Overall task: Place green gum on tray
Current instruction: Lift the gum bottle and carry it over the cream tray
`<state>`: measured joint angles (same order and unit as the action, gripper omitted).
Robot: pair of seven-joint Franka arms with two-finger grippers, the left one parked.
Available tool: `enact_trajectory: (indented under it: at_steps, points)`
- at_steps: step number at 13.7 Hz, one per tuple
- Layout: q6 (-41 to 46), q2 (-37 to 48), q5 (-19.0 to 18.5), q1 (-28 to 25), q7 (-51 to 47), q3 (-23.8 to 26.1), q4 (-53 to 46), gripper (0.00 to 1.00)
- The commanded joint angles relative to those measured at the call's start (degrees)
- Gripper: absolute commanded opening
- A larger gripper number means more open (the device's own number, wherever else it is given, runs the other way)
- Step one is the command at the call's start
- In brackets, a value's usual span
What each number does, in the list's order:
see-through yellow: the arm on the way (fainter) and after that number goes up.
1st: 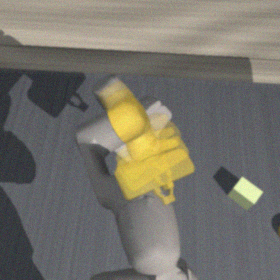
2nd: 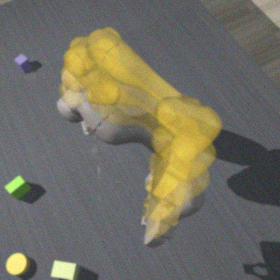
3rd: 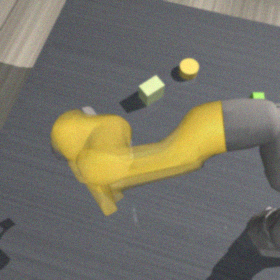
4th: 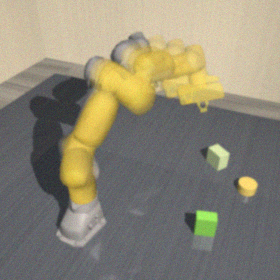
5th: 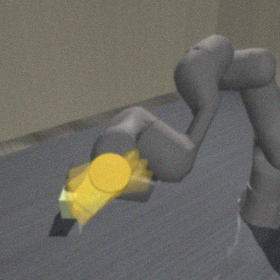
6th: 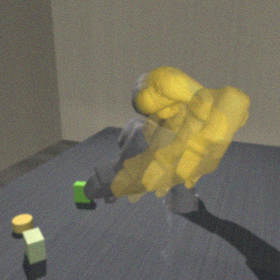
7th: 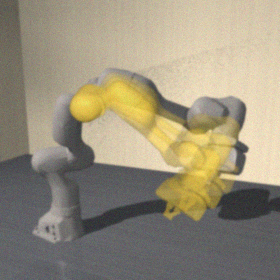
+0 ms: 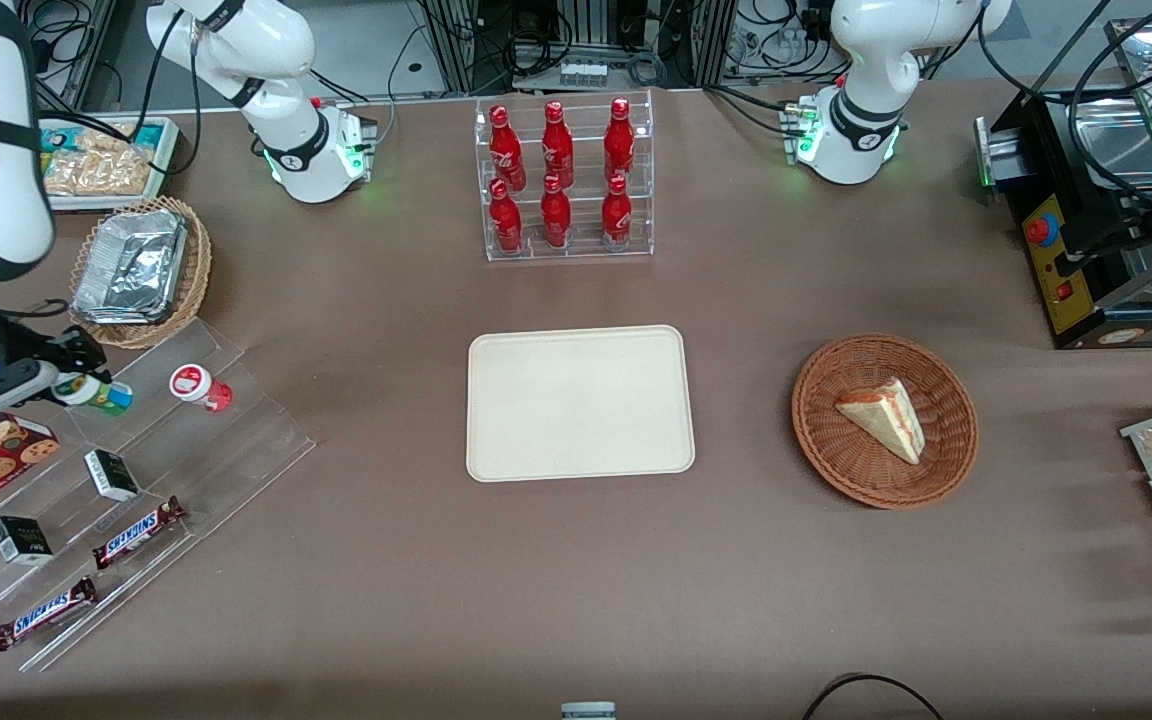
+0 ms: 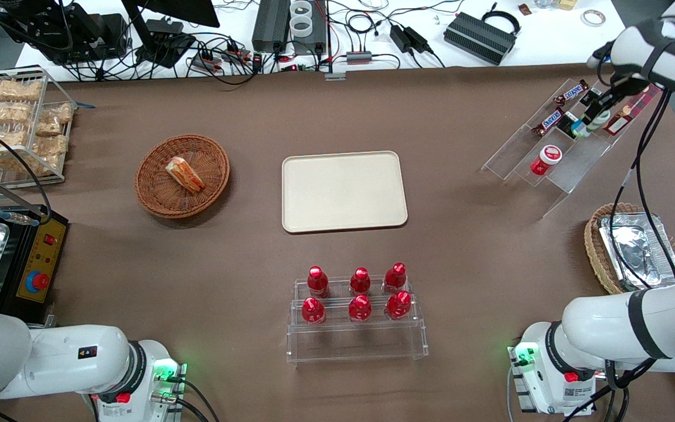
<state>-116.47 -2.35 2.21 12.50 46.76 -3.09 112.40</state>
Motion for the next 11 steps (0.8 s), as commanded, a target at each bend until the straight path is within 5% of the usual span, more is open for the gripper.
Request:
enact_trajectory:
  at_steps: [1, 4, 11]
  points:
    - [7.90, -2.74, 2.27, -1.95, 0.27, -0.17, -10.06, 0.00]
    - [11.34, -2.92, 3.94, -5.55, -2.09, -0.17, -14.30, 0.00]
    - [16.63, -1.78, 3.77, -21.27, -25.97, -0.17, -16.68, 0.00]
